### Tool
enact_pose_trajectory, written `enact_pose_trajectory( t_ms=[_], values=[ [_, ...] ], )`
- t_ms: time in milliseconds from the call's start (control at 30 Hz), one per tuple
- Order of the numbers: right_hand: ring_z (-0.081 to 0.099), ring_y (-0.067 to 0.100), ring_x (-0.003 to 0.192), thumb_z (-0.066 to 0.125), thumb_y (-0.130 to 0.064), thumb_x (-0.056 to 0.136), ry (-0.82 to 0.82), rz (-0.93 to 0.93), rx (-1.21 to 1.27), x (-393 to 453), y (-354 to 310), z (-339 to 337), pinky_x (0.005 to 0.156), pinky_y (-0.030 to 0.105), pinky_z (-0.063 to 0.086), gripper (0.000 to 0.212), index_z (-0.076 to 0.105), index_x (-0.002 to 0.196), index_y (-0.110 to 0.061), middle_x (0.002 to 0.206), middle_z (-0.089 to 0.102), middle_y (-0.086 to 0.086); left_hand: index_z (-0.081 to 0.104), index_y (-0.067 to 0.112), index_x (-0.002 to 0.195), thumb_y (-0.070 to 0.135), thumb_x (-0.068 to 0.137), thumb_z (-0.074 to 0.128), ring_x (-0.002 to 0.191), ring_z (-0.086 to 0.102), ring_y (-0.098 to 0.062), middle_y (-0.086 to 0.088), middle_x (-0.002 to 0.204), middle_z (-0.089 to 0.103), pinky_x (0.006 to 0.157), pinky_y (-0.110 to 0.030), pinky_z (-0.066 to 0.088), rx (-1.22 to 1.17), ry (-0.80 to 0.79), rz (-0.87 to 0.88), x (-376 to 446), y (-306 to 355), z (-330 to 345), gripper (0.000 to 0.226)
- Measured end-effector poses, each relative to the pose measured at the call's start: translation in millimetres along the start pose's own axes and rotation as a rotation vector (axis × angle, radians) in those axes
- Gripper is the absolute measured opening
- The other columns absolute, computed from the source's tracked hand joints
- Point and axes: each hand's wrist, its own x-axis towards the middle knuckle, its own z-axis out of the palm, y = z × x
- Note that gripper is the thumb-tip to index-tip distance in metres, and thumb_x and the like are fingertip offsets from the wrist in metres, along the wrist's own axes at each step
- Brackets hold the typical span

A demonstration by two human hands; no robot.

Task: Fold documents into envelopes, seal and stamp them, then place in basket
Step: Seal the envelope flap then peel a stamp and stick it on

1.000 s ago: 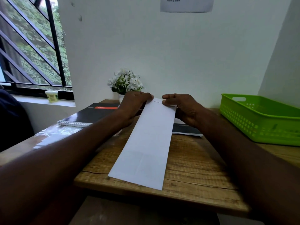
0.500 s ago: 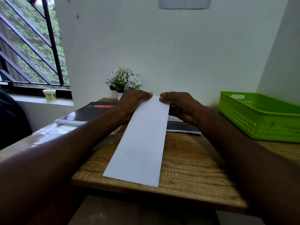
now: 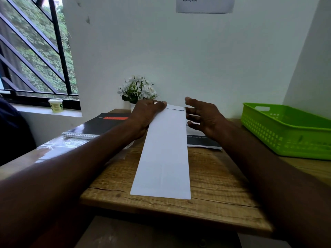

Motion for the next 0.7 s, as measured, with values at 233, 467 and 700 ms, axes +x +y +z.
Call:
enact_pose_trajectory(
  t_ms=[233, 467, 700],
  values=[
    [0.069, 0.020, 0.083, 0.076, -0.005, 0.084, -0.047, -0.035, -0.040, -1, 9, 17, 0.065, 0.026, 0.054, 0.028, 0.078, 0.111, -0.014, 0.098, 0.075, 0.005, 0.070, -0.006, 0.109, 0.017, 0.091, 0.077, 0.074, 0.072, -0.027, -0.021, 0.094, 0.075, 0.069, -0.039, 0.063, 0.016, -0.022, -0.021, -2, 3, 3, 0.029],
    [0.064, 0.019, 0.071, 0.072, 0.001, 0.084, 0.006, -0.023, 0.130, -2, 3, 13, 0.052, 0.022, 0.053, 0.019, 0.077, 0.097, -0.013, 0.098, 0.069, 0.008, 0.067, 0.005, 0.095, 0.017, 0.097, 0.067, 0.062, 0.066, -0.018, -0.007, 0.077, 0.070, 0.055, -0.026, 0.054, -0.107, 0.102, -0.030, 7, 10, -4, 0.012],
    [0.070, 0.021, 0.080, 0.073, -0.004, 0.084, -0.071, -0.019, 0.069, -5, 7, 17, 0.059, 0.024, 0.056, 0.027, 0.077, 0.109, -0.012, 0.105, 0.073, 0.011, 0.068, -0.003, 0.117, 0.039, 0.086, 0.081, 0.089, 0.074, -0.035, -0.022, 0.104, 0.076, 0.085, -0.047, 0.063, -0.035, -0.109, -0.144, -3, 10, 4, 0.053]
  ],
)
